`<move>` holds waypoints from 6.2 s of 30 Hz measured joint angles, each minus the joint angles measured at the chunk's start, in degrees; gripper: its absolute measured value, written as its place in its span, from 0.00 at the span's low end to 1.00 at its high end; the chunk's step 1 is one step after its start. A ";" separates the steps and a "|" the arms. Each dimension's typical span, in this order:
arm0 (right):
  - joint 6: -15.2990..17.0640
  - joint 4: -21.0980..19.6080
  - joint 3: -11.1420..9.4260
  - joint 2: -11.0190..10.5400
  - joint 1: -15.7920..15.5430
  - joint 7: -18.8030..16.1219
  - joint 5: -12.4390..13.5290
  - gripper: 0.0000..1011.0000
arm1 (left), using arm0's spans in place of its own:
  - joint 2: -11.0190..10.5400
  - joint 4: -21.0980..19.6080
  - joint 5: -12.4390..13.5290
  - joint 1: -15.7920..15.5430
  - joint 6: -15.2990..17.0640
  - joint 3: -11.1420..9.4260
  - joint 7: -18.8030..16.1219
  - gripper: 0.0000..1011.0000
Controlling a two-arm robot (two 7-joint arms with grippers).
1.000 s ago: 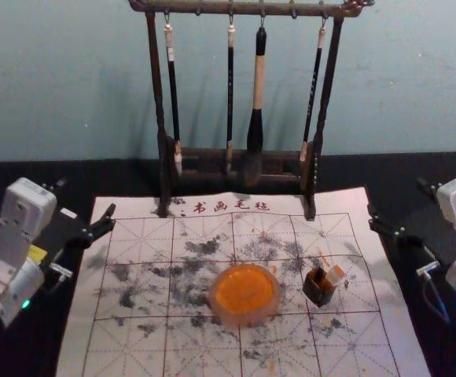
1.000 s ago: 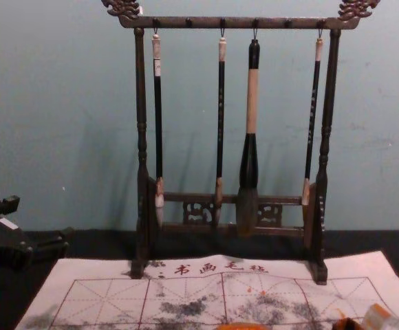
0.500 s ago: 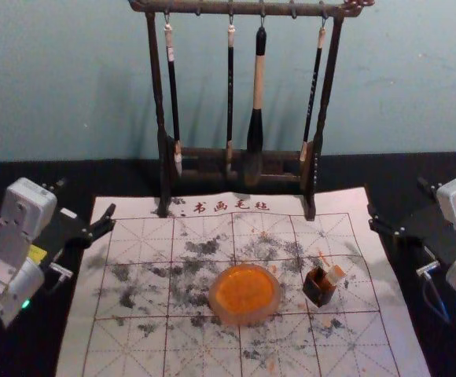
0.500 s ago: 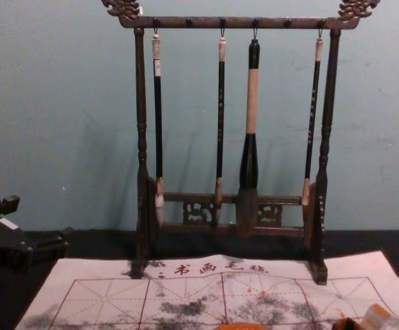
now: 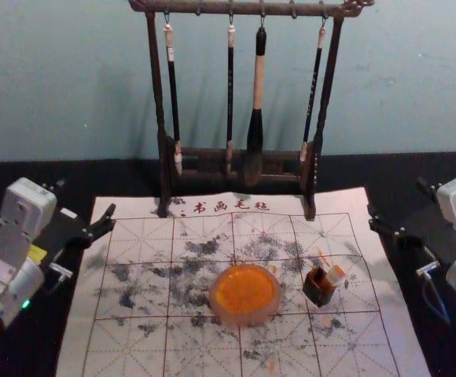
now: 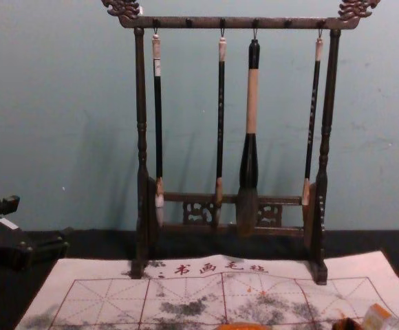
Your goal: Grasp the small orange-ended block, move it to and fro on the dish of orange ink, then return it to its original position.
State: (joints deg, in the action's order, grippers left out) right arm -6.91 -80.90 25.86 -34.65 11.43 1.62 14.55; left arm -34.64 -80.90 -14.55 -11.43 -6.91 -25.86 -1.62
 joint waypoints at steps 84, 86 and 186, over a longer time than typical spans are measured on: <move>3.64 -4.55 -6.14 4.25 -10.36 -25.33 11.27 0.99 | 0.00 0.00 0.00 0.00 0.00 0.00 0.00 0.99; 3.84 -4.45 -6.34 4.50 -10.31 -25.55 11.09 0.99 | 0.00 0.00 0.00 0.00 0.00 0.00 0.00 0.99; 5.75 -11.04 -10.50 5.63 -9.96 -26.62 10.85 0.07 | 0.00 0.00 0.00 0.00 0.00 0.00 0.00 0.99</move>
State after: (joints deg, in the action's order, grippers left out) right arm -1.16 -91.94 15.36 -29.02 1.47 -25.00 25.40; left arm -34.64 -80.90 -14.55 -11.43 -6.91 -25.86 -1.62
